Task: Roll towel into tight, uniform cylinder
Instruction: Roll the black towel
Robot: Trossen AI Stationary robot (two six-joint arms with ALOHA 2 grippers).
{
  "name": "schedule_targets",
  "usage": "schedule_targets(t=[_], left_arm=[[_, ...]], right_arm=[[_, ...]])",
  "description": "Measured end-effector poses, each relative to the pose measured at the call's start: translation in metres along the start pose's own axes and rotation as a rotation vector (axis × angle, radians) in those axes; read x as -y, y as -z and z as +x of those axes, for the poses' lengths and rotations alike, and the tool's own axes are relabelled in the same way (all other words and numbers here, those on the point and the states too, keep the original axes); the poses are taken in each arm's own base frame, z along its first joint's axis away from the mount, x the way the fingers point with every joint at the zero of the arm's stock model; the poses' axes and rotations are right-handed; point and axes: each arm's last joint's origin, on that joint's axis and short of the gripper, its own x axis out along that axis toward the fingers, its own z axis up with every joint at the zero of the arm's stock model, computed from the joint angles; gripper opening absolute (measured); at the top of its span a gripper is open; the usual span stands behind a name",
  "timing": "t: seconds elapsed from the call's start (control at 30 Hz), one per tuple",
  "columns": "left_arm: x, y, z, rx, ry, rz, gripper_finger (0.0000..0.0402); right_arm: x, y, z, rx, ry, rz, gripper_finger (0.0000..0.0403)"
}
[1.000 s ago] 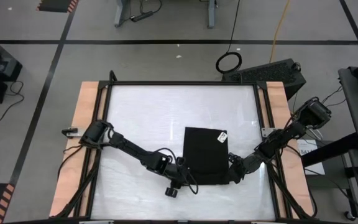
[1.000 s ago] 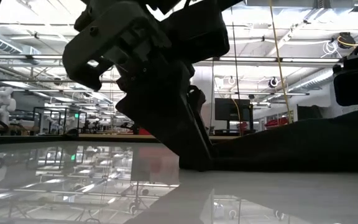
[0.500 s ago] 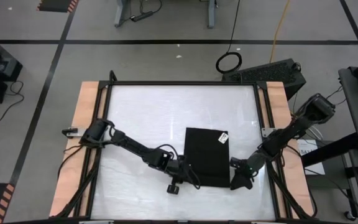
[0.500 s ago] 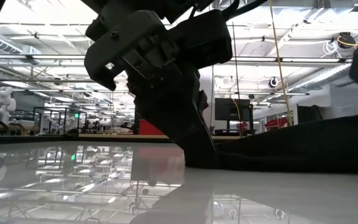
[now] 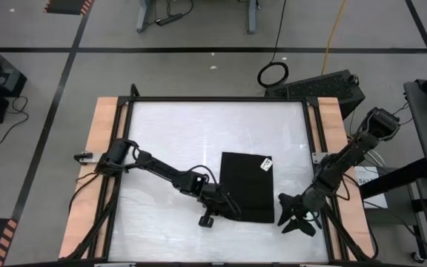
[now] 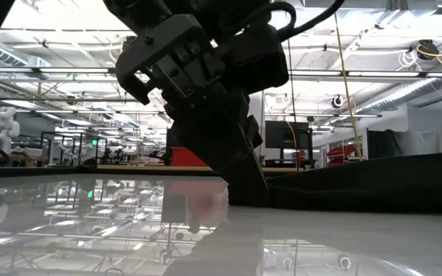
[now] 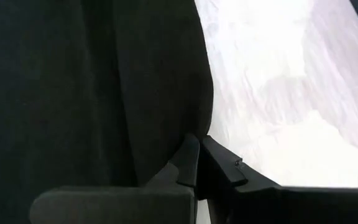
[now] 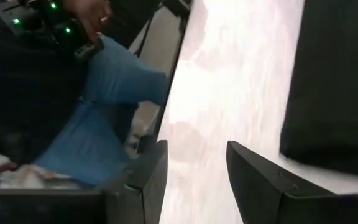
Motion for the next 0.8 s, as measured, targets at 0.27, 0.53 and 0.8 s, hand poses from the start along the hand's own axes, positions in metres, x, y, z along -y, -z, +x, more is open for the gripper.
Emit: schedule_targets(t=[0.27, 0.53, 0.8], left_arm=[[-0.019, 0.000, -0.005, 0.002, 0.095, -0.050, 0.0013], [-0.036, 0.001, -0.012, 0.004, 0.182, -0.128, 0.0013], [-0.051, 0.001, -0.018, 0.017, 0.230, -0.175, 0.0013]], right_arm=[[-0.022, -0.022, 0.003, 0.036, 0.116, -0.279, 0.0155], [-0.017, -0.022, 0.001, -0.005, 0.271, -0.424, 0.0177], [-0.006, -0.014, 0.019, -0.053, 0.341, -0.462, 0.0258]])
